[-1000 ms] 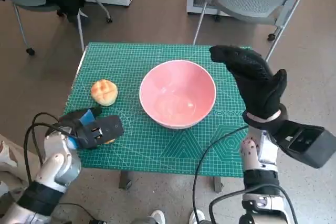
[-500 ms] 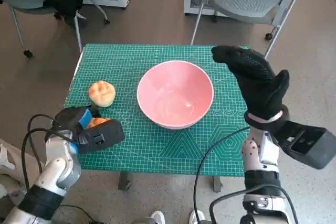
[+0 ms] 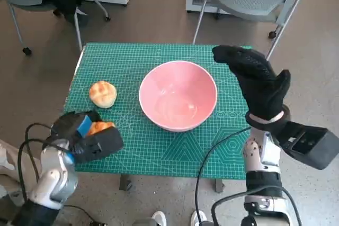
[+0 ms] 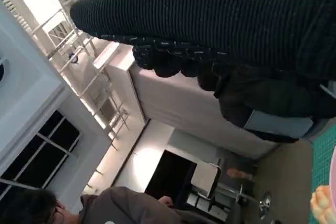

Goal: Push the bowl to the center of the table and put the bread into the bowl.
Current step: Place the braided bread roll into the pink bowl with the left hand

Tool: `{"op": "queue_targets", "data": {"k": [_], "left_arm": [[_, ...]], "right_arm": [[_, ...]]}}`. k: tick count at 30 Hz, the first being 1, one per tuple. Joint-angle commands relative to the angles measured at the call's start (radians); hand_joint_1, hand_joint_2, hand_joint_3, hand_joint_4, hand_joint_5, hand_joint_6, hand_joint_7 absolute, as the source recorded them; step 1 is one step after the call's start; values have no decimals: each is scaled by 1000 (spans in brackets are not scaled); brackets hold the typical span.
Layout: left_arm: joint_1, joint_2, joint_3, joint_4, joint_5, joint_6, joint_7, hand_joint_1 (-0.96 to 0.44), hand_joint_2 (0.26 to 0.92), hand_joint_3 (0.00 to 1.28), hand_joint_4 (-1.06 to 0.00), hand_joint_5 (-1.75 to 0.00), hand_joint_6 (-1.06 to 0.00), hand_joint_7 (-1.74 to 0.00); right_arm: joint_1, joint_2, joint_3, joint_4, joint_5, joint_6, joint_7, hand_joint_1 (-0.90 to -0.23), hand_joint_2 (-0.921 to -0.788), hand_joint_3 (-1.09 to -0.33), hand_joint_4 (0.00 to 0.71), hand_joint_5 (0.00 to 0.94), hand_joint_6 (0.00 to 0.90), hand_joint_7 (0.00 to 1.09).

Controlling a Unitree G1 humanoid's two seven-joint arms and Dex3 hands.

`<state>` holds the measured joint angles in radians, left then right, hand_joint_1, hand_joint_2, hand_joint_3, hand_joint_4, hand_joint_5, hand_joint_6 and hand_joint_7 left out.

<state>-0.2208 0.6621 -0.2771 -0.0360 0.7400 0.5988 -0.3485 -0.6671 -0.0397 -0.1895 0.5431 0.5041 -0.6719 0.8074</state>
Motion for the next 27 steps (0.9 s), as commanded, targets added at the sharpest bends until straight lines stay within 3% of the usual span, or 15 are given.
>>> {"op": "queue_targets", "data": {"k": [1,9,16,27], "left_arm": [[51,10,26,-109,-14,-6,-42,4,739,376,-673,-1388,-739,-915],[65,15,82,-276,-20,-6,-100,2,795,243,-726,-1288,-751,-905],[35,2,126,-401,-21,-13,-133,3,851,119,-782,-1129,-719,-1017],[-70,-50,138,-466,-11,-100,-84,4,864,61,-851,-947,-721,-1115]], "right_arm": [[8,2,3,12,-8,4,0,-689,-921,-833,59,1,-1,255],[0,0,0,22,-5,4,5,-689,-921,-833,59,1,-1,255],[-8,0,-2,38,-5,-3,9,-686,-921,-832,59,1,-1,256],[-17,2,-3,50,-5,-9,11,-686,-921,-833,60,1,-1,256]]}}
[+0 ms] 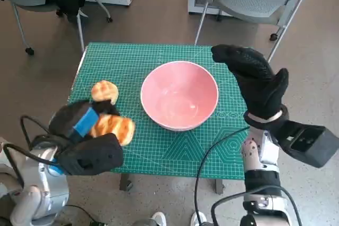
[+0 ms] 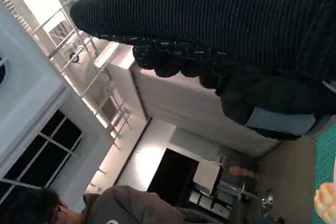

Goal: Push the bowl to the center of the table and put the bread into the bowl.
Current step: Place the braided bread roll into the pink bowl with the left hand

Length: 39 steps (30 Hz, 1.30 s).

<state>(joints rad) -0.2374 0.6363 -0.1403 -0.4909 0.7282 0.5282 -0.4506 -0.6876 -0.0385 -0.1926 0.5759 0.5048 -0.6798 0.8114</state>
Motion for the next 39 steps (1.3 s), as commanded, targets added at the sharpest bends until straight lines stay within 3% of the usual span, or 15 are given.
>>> {"op": "queue_targets", "data": {"k": [1,12,26,39], "left_arm": [[-68,-31,-2,-8,3,-35,21,4,864,60,-853,-942,-721,-1117],[-251,-106,-66,58,48,-51,8,4,860,51,-876,-941,-739,-1071],[-451,-192,-163,194,94,-81,-3,3,888,41,-823,-1040,-689,-1086],[-636,-293,-219,514,72,-194,65,2,898,46,-768,-1158,-697,-1028]], "right_arm": [[3,1,0,17,-6,-1,7,-686,-921,-833,60,1,-1,256],[8,-3,0,8,-2,4,10,-687,-921,-832,60,1,-1,257],[26,-18,-5,-18,3,14,11,-691,-921,-828,62,2,-1,262],[38,-34,-15,-24,8,12,15,-687,-921,-825,64,2,-1,267]]}}
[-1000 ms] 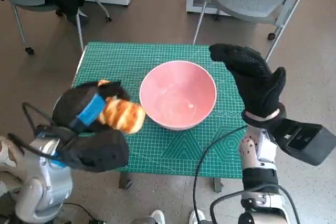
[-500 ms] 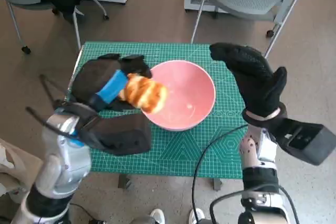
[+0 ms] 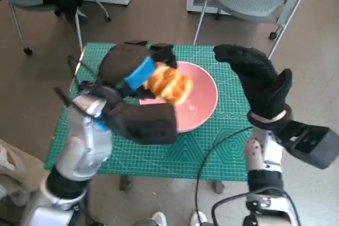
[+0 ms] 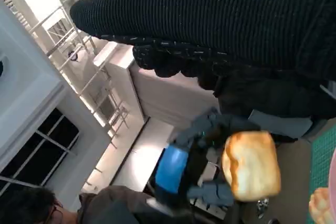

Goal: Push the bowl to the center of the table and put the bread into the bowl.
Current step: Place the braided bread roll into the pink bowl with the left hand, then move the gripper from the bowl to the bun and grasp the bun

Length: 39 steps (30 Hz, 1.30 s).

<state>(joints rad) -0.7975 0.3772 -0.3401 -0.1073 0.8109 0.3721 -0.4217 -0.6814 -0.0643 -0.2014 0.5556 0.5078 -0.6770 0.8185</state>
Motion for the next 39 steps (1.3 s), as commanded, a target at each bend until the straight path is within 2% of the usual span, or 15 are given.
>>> {"op": "queue_targets", "data": {"k": [1,8,10,11,13,14,15,16,19,25,33,39], "left_arm": [[-91,-42,-23,164,-13,-45,43,2,901,50,-753,-1184,-691,-1025],[-160,-103,-33,356,-29,-101,126,2,910,66,-713,-1243,-659,-1041],[-164,-113,-35,381,-38,-105,129,2,916,113,-648,-1314,-595,-1102],[-164,-116,-38,389,-41,-105,126,21,908,120,-571,-1200,-539,-1036],[-170,-118,-47,411,-46,-98,104,61,862,150,-397,-686,-406,-702],[-175,-117,-50,424,-52,-98,90,64,850,158,-374,-564,-387,-619],[-178,-117,-52,434,-56,-99,80,48,821,163,-305,-369,-328,-481],[-180,-114,-52,437,-62,-97,63,38,801,167,-264,-238,-304,-368],[-177,-106,-52,428,-70,-86,25,-84,763,156,-156,-79,-247,-197],[-157,-99,-44,394,-82,-70,3,-212,763,97,-52,-8,-215,-82],[-134,-74,-51,377,-62,-79,27,-311,773,60,-22,0,-209,-53],[-89,-32,-28,297,-67,-68,13,-354,783,45,-7,0,-209,-46]], "right_arm": [[33,-9,-7,-5,5,10,8,-687,-921,-824,64,2,-1,267],[44,-14,-10,-17,5,9,6,-687,-921,-822,66,3,-1,269],[47,-15,-11,-21,4,9,6,-687,-921,-822,66,3,-1,270],[49,-16,-11,-23,4,9,6,-688,-921,-822,66,3,-1,270],[52,-17,-12,-28,2,9,4,-691,-921,-821,67,3,-1,271],[53,-18,-12,-30,1,9,3,-692,-921,-821,67,3,-1,271],[54,-18,-12,-32,1,9,2,-692,-921,-820,67,3,-1,271],[55,-19,-13,-32,-1,8,0,-693,-921,-820,67,3,-1,271],[57,-20,-15,-33,-3,7,-2,-692,-921,-819,68,3,-1,272],[57,-19,-14,-33,-9,6,-10,-694,-921,-817,68,3,-1,273],[53,-13,-10,-25,-16,0,-18,-695,-921,-816,67,2,-1,272],[48,-7,-5,-17,-24,-6,-27,-692,-921,-817,67,2,-1,271]]}}
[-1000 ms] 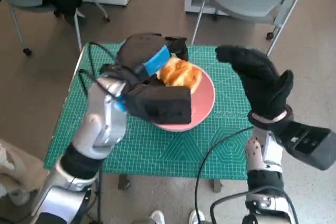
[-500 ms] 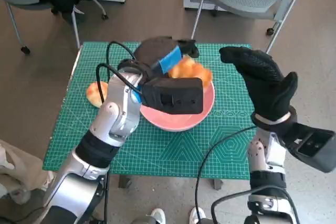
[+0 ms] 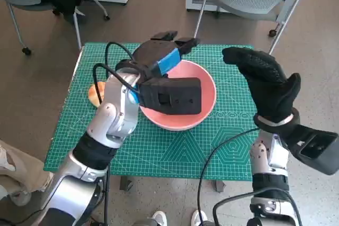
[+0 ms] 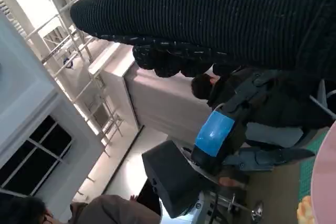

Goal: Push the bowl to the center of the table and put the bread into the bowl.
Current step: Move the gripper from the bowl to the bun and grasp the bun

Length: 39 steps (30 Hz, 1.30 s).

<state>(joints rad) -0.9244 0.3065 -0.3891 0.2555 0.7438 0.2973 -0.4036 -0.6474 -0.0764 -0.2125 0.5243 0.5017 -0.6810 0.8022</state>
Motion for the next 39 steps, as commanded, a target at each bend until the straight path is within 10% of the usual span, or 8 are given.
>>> {"op": "queue_targets", "data": {"k": [1,23,39], "left_arm": [[54,51,30,-94,-2,9,-9,-358,784,43,-4,0,-208,-45],[411,317,368,-659,-23,197,-187,-312,733,1,1,1,-219,-32],[449,409,338,-704,41,394,-362,-222,689,0,1,1,-200,-16]], "right_arm": [[14,6,7,14,-18,-2,-12,-691,-921,-818,67,1,-1,271],[14,20,26,11,-8,3,-17,-686,-921,-824,64,0,-1,270],[-4,31,29,39,-4,-4,-3,-683,-921,-828,63,0,-1,267]]}}
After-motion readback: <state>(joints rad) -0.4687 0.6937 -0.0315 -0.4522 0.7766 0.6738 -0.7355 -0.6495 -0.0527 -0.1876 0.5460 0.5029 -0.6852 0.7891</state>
